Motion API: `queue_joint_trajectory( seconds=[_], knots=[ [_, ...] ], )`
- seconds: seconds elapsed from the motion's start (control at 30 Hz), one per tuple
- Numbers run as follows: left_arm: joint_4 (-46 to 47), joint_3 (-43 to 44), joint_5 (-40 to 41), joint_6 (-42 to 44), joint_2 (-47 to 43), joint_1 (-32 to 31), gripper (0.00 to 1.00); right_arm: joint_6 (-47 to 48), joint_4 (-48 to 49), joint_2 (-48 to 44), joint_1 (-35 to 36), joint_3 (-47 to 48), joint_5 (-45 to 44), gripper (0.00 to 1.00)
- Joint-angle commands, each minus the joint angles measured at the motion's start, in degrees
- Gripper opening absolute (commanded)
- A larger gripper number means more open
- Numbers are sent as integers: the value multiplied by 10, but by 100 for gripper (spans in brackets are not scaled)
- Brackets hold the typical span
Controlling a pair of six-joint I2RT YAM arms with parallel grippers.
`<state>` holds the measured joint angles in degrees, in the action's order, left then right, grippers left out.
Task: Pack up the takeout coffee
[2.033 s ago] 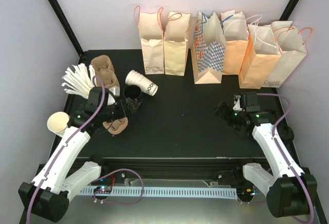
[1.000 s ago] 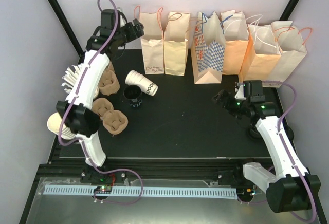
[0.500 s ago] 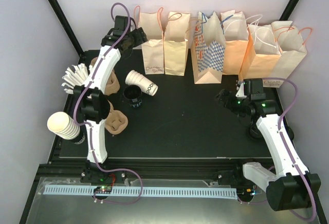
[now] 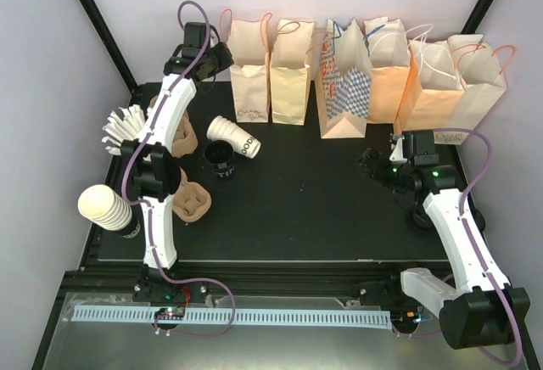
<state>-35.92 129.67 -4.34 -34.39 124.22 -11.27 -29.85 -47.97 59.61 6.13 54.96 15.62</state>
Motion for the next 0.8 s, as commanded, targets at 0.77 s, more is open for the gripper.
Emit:
queue_joint_trajectory(
  seconds=[0.77],
  knots=[
    [71,-128,-106,-53,-302,0,1,0,18,18,0,89,82,100]
  ],
)
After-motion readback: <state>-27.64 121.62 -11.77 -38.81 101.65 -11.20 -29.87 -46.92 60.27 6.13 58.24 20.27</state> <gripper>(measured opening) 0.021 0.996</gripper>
